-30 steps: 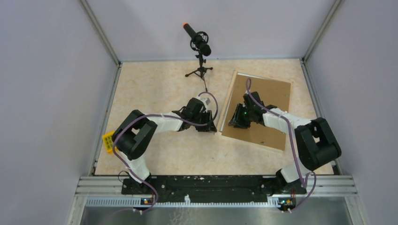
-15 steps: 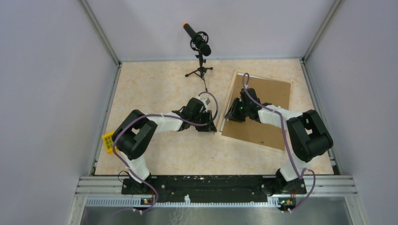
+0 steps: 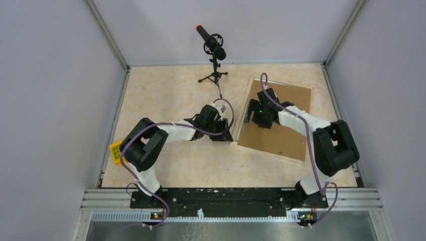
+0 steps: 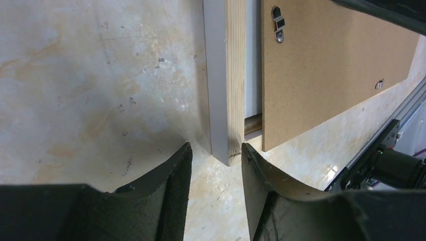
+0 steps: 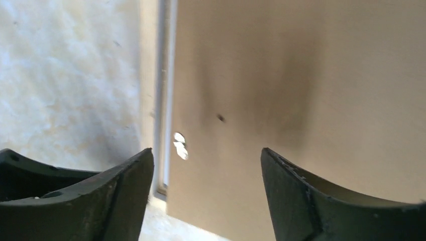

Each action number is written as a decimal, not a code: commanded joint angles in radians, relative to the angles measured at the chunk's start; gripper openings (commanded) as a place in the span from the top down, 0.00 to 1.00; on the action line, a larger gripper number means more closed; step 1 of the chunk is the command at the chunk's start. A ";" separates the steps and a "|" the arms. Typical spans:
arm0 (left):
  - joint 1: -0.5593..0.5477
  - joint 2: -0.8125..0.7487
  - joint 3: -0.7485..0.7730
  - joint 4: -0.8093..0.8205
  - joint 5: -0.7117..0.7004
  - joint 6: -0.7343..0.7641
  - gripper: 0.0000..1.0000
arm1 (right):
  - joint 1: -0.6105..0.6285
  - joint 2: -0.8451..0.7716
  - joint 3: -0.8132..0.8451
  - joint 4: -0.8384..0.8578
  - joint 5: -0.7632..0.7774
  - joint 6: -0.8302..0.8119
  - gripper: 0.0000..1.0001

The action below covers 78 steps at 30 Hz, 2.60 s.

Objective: Put the photo into the frame

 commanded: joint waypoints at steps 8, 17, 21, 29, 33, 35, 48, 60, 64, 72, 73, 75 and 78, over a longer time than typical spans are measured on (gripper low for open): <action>-0.001 0.020 0.036 -0.041 0.017 0.033 0.50 | -0.589 -0.459 -0.186 -0.498 0.072 -0.177 0.15; -0.001 0.014 0.026 -0.036 0.024 0.049 0.49 | -0.694 -0.413 -0.256 -0.551 0.050 -0.051 0.16; -0.001 0.004 0.028 -0.042 0.028 0.060 0.49 | -0.695 -0.423 -0.313 -0.522 0.009 -0.041 0.19; 0.000 0.025 0.028 -0.030 0.041 0.061 0.48 | -0.689 -0.442 -0.330 -0.507 -0.087 -0.044 0.31; -0.001 0.031 0.027 -0.022 0.050 0.057 0.48 | -0.666 -0.478 -0.307 -0.519 -0.069 -0.037 0.32; -0.001 0.034 0.027 -0.019 0.050 0.056 0.48 | -0.664 -0.482 -0.303 -0.513 -0.074 -0.039 0.32; -0.001 0.029 0.019 -0.016 0.051 0.050 0.50 | -0.600 -0.430 -0.289 -0.434 -0.086 -0.039 0.32; -0.001 0.004 0.026 -0.040 0.024 0.045 0.51 | -0.571 -0.426 -0.245 -0.446 0.110 -0.092 0.27; 0.000 0.001 0.032 -0.046 0.023 0.039 0.48 | -0.570 -0.421 -0.235 -0.437 0.113 -0.126 0.24; -0.001 0.006 0.056 -0.099 -0.007 0.050 0.43 | -0.264 -0.418 -0.129 -0.507 -0.027 -0.213 0.26; -0.001 0.014 0.059 -0.105 -0.016 0.051 0.43 | -0.182 -0.388 -0.099 -0.533 0.020 -0.215 0.26; -0.001 0.028 0.062 -0.110 -0.028 0.053 0.44 | -0.061 -0.326 -0.049 -0.576 0.153 -0.222 0.27; -0.001 0.037 0.062 -0.116 -0.044 0.055 0.45 | 0.071 -0.230 0.002 -0.603 0.284 -0.244 0.29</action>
